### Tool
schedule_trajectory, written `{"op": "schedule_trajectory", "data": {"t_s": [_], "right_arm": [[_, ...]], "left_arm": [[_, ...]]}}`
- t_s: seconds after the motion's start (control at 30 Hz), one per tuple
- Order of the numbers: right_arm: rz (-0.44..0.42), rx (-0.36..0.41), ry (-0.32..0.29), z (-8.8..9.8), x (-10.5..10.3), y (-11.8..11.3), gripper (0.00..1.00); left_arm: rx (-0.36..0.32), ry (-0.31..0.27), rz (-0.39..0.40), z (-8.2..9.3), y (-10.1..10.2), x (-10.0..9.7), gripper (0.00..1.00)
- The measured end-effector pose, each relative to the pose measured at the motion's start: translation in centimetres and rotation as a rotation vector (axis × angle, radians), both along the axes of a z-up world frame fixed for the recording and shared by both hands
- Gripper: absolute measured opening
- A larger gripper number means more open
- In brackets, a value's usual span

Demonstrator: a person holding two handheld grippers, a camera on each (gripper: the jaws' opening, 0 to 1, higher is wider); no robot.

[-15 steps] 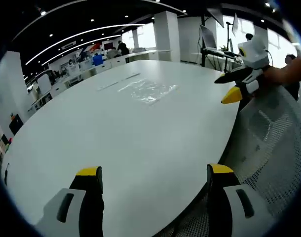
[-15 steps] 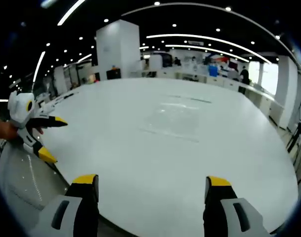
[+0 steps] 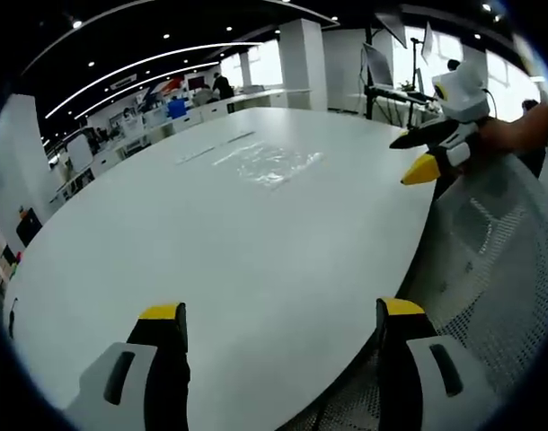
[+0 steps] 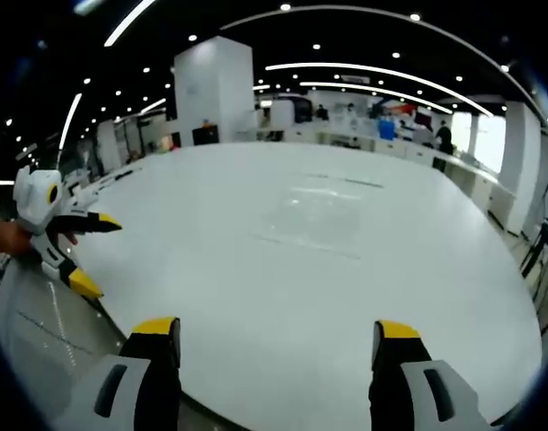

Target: Open the resealable bag by pulling the two sides of the seal apart until the entire bag opening is separated and visibly accessible.

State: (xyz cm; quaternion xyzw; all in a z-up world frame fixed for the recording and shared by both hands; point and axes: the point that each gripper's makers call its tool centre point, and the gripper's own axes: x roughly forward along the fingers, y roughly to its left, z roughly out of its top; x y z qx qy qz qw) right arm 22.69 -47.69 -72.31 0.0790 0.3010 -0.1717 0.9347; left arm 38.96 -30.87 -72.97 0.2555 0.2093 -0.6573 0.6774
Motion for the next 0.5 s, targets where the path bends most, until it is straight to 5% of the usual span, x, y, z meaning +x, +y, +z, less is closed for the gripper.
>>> {"op": "schedule_trajectory", "data": {"t_s": [0.5], "right_arm": [[-0.002, -0.006, -0.003, 0.17, -0.24, -0.23, 0.86]], "left_arm": [[0.04, -0.008, -0.003, -0.62, 0.26, -0.19, 0.84]]}}
